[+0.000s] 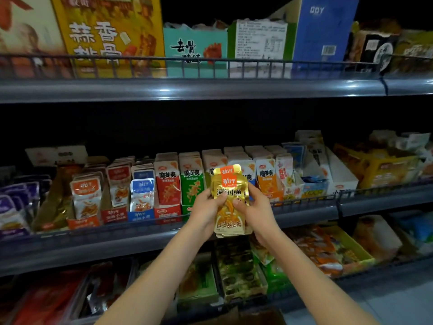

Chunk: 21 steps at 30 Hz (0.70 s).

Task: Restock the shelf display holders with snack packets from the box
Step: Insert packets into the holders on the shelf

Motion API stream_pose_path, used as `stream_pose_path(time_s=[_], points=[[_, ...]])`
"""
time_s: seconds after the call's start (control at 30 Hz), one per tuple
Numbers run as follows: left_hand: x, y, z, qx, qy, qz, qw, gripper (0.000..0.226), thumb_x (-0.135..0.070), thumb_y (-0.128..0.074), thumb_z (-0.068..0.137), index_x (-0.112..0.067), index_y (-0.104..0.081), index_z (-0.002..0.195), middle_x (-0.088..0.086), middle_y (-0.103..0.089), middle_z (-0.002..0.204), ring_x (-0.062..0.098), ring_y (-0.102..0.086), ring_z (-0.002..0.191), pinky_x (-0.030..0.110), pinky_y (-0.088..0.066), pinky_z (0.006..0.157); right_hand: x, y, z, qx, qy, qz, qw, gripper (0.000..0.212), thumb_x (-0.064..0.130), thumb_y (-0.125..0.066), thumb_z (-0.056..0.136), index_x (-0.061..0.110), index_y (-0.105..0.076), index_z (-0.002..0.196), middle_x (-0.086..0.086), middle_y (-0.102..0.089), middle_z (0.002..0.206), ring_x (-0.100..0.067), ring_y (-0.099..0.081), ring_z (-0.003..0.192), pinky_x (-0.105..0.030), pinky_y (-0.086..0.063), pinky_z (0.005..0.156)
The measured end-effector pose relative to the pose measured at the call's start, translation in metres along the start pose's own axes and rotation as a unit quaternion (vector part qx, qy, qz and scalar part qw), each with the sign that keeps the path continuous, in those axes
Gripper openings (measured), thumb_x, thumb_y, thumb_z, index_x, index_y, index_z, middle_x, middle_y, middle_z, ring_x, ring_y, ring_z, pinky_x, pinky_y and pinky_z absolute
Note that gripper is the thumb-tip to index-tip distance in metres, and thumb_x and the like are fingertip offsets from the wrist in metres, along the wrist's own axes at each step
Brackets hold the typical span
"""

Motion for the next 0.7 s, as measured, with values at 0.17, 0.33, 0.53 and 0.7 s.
stream_pose_path(time_s=[0.17, 0.33, 0.53, 0.7], points=[[-0.012, 0.048, -0.002, -0.037, -0.04, 0.039, 0.998, 0.014, -0.014, -0.055, 0.094, -0.019, -0.06, 0.106, 0.003, -0.071, 0.096, 0.016, -0.07, 0.08, 0.028, -0.053, 0.061, -0.004, -0.048, 0.012, 0.04, 0.002, 0.018, 0.999, 0.034, 0.006, -0.06, 0.089, 0.026, -0.059, 0.116, 0.002, -0.069, 0.106, -0.016, -0.068, 0.097, -0.042, -0.057, 0.082], [-0.031, 0.129, -0.01, -0.072, -0.098, 0.227, 0.966, 0.024, -0.031, -0.058, 0.093, -0.019, -0.061, 0.113, -0.004, -0.07, 0.098, 0.009, -0.068, 0.085, 0.023, -0.054, 0.069, -0.014, -0.122, 0.009, 0.083, -0.013, 0.048, 0.995, 0.028, 0.007, -0.063, 0.088, 0.033, -0.062, 0.099, 0.0, -0.07, 0.104, -0.021, -0.068, 0.096, -0.048, -0.056, 0.083], [-0.044, 0.222, -0.026, -0.076, -0.064, 0.28, 0.955, 0.02, -0.03, -0.057, 0.093, -0.018, -0.063, 0.108, -0.001, -0.071, 0.103, 0.012, -0.068, 0.091, 0.03, -0.055, 0.082, -0.025, -0.212, 0.003, 0.134, -0.055, 0.065, 0.987, 0.027, 0.002, -0.061, 0.088, 0.028, -0.064, 0.095, -0.004, -0.073, 0.097, -0.024, -0.07, 0.091, -0.05, -0.055, 0.084], [-0.068, 0.283, -0.038, -0.092, -0.058, 0.23, 0.967, 0.02, -0.011, -0.058, 0.093, -0.016, -0.062, 0.111, 0.001, -0.071, 0.105, 0.01, -0.068, 0.091, 0.015, -0.052, 0.068, -0.018, -0.278, 0.005, 0.172, -0.035, 0.066, 0.982, 0.028, 0.003, -0.062, 0.088, 0.029, -0.062, 0.099, -0.002, -0.071, 0.101, -0.021, -0.068, 0.094, -0.046, -0.056, 0.085]])
Point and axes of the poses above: each hand's wrist, its own z-axis towards the middle knuckle, its own y-axis out of the back of the hand, x = y × z, the point moved 5 cm from there along z, towards the middle knuckle
